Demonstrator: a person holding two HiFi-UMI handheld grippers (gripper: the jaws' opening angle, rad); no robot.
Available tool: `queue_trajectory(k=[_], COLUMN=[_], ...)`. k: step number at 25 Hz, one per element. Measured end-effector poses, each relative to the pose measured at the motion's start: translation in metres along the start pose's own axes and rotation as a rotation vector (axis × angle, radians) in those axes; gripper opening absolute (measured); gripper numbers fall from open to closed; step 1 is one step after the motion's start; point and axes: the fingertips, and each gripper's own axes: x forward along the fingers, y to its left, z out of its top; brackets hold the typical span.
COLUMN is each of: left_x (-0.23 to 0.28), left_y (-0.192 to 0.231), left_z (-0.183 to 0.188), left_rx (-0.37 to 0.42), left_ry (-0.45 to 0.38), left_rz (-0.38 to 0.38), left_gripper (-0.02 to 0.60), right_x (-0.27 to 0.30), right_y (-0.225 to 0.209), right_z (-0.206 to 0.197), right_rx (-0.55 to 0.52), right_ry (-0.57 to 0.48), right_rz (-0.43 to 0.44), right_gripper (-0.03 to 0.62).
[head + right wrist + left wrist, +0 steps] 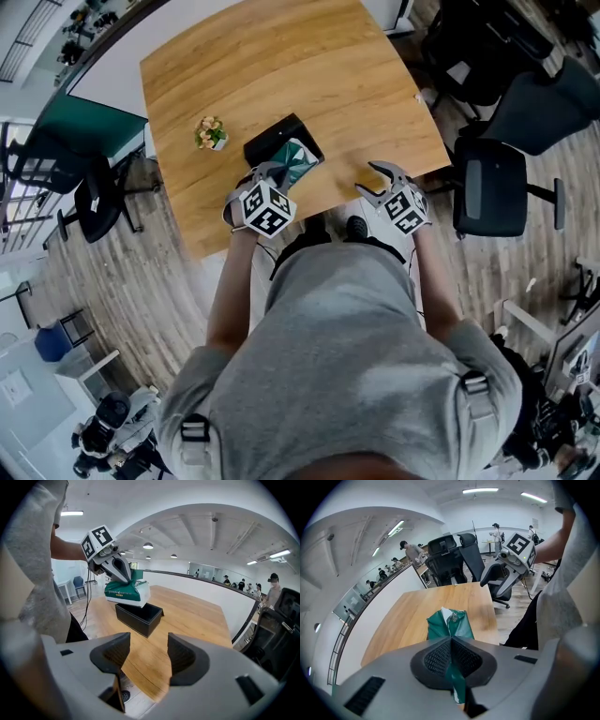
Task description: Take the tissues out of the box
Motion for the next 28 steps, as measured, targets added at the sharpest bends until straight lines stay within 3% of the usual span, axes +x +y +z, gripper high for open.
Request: queue_trajectory(k=[13,28], left_x=[-0.010,-0.018], left_y=[-0.026,-0.058], left_z=[0.020,0.017], left_rx=[-0.030,-0.069], left_ry=[0.036,0.056], left_rz=[0.066,0.086], left_gripper=[0.020,0.020], right_x=[-0.023,-0.041], right_y=[-0.005,0.007], right_z=[-0.026,-0.049], right_rx=[-0.017,-0.042], right_ry=[-0.033,-0.027], right_rz=[0.110,0.140], right_gripper=[0.250,0.249])
